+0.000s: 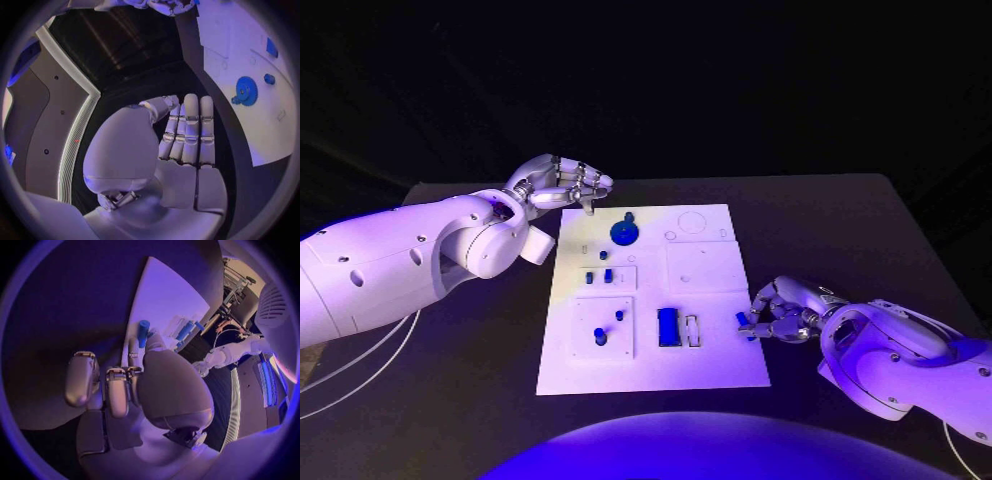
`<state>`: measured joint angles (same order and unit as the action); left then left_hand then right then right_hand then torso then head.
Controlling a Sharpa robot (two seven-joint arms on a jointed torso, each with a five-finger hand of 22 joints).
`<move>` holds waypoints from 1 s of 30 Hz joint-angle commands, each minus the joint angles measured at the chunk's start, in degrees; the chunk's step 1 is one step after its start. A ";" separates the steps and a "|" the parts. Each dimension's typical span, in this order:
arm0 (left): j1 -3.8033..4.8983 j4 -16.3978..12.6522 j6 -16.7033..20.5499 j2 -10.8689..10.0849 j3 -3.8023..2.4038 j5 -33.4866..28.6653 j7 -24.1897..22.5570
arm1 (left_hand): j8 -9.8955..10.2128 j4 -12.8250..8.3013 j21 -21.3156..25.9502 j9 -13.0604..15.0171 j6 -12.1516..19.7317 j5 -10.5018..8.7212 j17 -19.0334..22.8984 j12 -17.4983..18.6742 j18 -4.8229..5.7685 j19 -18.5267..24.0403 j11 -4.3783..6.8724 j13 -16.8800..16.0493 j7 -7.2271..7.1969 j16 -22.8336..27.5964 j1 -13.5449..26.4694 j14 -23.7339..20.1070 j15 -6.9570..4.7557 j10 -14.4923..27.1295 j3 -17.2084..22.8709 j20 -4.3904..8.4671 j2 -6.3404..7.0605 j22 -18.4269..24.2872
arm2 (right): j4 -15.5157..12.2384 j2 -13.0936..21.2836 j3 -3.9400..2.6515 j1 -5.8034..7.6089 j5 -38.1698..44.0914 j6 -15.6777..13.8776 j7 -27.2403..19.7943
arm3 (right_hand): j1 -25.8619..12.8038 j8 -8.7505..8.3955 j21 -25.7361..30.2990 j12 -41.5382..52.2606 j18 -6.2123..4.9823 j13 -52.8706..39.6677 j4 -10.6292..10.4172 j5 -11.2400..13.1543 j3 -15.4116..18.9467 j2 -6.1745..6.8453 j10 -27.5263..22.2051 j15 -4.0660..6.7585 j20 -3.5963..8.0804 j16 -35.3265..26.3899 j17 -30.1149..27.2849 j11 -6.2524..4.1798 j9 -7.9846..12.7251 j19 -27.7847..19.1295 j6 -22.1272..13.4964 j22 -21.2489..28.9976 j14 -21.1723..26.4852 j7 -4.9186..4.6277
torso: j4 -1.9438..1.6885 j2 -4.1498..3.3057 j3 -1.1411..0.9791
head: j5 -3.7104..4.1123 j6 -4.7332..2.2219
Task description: Assemble the parts on the task board
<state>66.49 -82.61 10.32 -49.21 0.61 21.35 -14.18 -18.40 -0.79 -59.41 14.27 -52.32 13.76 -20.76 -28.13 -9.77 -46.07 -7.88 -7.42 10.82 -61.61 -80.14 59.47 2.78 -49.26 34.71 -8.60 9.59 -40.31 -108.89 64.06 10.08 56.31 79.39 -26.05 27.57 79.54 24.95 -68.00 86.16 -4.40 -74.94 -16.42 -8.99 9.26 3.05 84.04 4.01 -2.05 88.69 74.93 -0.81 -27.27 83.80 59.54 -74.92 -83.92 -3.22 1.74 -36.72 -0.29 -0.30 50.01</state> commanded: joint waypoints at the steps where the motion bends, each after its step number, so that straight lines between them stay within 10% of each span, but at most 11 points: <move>1: 0.03 -0.17 -0.63 0.02 -0.03 0.04 -0.57 | -0.24 -0.32 0.05 -0.07 0.06 0.16 0.07 0.38 -0.83 0.31 0.00 0.07 0.13 0.39 0.07 -0.08 0.48 0.44 0.01 -0.09 -0.52 0.01 | 0.39 -0.72 0.21 -0.56 4.09 2.90 1.92 | 1.02 -0.50 -0.11 -0.22 0.59 -11.87 0.20 0.14 0.38 -0.07 3.91 0.26 -0.06 0.00 10.01 -0.04 0.32 0.36 0.22 -9.97 -5.12 -0.11 | 0.01 0.03 0.03 | 0.03 -0.01; 19: 0.03 -0.38 -0.71 -0.23 -0.03 0.04 -0.32 | -0.24 -0.32 0.05 -0.07 0.06 0.16 0.07 0.38 -0.83 0.31 0.00 0.07 0.13 0.39 0.07 -0.08 0.48 0.44 0.01 -0.09 -0.52 0.01 | 1.68 -2.88 0.22 -1.20 10.50 5.99 3.80 | 8.15 -1.79 0.33 -0.54 0.55 -11.74 0.47 -0.13 -2.13 -0.19 3.81 0.51 0.21 -0.07 9.90 -0.28 0.86 0.31 0.93 -9.92 -5.10 0.13 | -0.16 0.05 0.13 | 0.10 -0.01; 26: 0.04 -0.40 -0.67 -0.28 -0.03 0.04 -0.28 | -0.24 -0.32 0.05 -0.07 0.06 0.16 0.07 0.38 -0.83 0.31 0.00 0.07 0.13 0.39 0.07 -0.08 0.48 0.44 0.01 -0.09 -0.52 0.01 | 0.89 -2.74 0.21 -1.17 9.39 5.07 4.13 | 14.80 -3.56 -0.01 -0.40 0.62 -11.98 0.83 -0.46 -11.55 -0.73 3.87 0.80 0.55 -0.02 10.15 -0.59 2.03 0.46 2.40 -10.05 -5.14 0.36 | -0.14 0.08 0.06 | -0.03 -0.01; 30: 0.04 -0.38 -0.64 -0.24 -0.03 0.04 -0.27 | -0.24 -0.32 0.05 -0.07 0.06 0.16 0.07 0.38 -0.83 0.31 0.00 0.07 0.13 0.39 0.07 -0.08 0.48 0.44 0.01 -0.09 -0.52 0.01 | -0.28 -2.48 0.19 -0.82 6.31 3.62 4.11 | 12.34 -3.16 -0.28 -0.22 0.63 -12.19 0.58 -0.47 -21.71 2.42 4.05 0.61 0.49 0.03 10.37 -0.34 0.98 0.56 2.16 -10.10 -5.19 0.11 | -0.17 0.06 0.07 | 0.02 -0.01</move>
<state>66.49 -82.85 10.30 -49.55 0.61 21.35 -14.07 -18.40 -0.79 -59.41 14.27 -52.32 13.76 -20.76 -28.13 -9.77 -46.07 -7.88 -7.42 10.82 -61.61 -80.13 59.47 2.78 -49.26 34.71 -8.60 9.59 -40.31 -109.43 61.47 9.82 55.87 88.21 -24.47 29.15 90.66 21.03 -68.00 85.64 -4.40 -74.88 -19.50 -9.31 -5.90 7.23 83.99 4.45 -1.84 88.69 74.91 -1.09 -25.35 84.02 61.39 -74.91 -83.93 -3.08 1.57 -36.64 -0.20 -0.30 50.01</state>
